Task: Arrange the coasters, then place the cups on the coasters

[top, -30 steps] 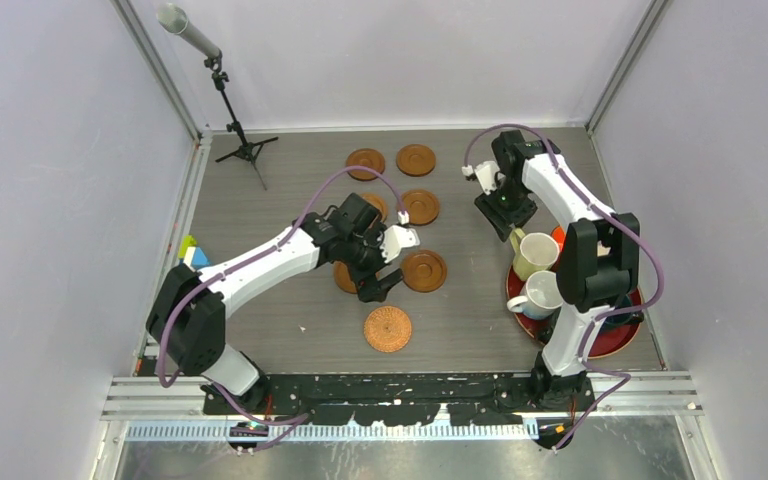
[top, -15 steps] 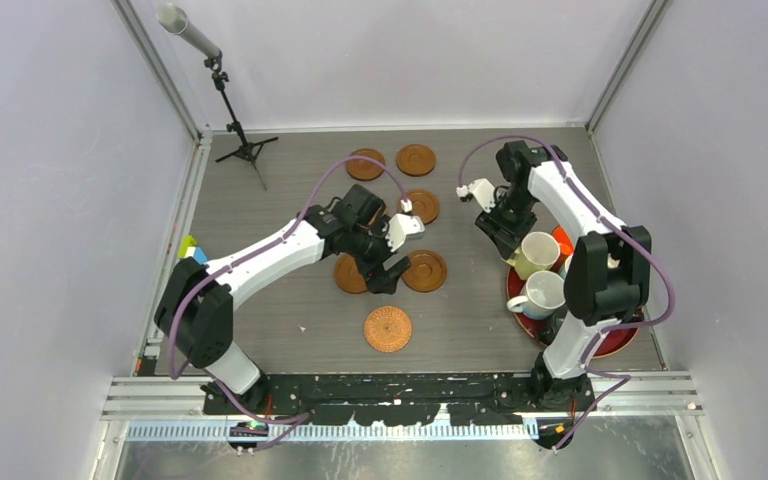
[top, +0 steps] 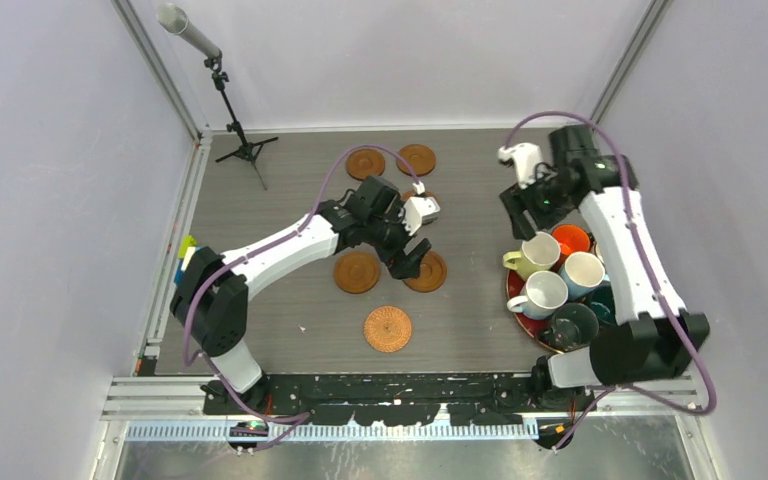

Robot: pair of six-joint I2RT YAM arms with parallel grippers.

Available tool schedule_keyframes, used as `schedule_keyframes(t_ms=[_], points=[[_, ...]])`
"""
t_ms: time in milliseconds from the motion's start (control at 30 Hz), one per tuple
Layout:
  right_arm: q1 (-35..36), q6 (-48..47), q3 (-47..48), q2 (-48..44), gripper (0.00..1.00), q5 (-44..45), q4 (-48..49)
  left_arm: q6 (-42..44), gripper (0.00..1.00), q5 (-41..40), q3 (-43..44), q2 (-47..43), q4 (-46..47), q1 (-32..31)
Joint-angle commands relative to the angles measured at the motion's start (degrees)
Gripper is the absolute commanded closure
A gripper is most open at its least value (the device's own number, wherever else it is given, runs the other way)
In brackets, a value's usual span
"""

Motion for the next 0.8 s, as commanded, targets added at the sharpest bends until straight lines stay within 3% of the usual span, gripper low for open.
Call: schedule_keyframes(t_ms=[0, 167, 267, 367, 500, 767], points=[[-9.18, 8.28, -1.16, -8.84, 0.32, 3.35, 2.36, -5.76, 0.15, -1.43, 3.99, 2.49, 8.72, -1.89], [-29.31, 1.75, -6.65, -14.95, 0.41, 1.46, -0.61, -6.19, 0.16, -1.19, 6.03, 4.32, 9.84, -2.85], [-43.64, -2.38, -9.49, -15.5, 0.44, -1.86, -2.18, -6.5, 0.16, -0.96, 5.46, 4.25, 10.85, -3.02], [-53.05, -5.12, -11.98, -13.49, 0.48, -3.43, -0.25, -6.76, 0.16, -0.76, 4.62, 3.91, 11.71, -3.12], [-58.11, -6.04, -14.11, -9.21, 0.54, -1.45, 6.12, -6.56, 0.16, -0.89, 4.01, 3.44, 11.75, -3.12], [-58.29, -5.9, -18.66, -1.47, 0.61, 4.53, 21.42, -6.34, 0.16, -1.07, 2.87, 2.28, 11.87, -3.12]])
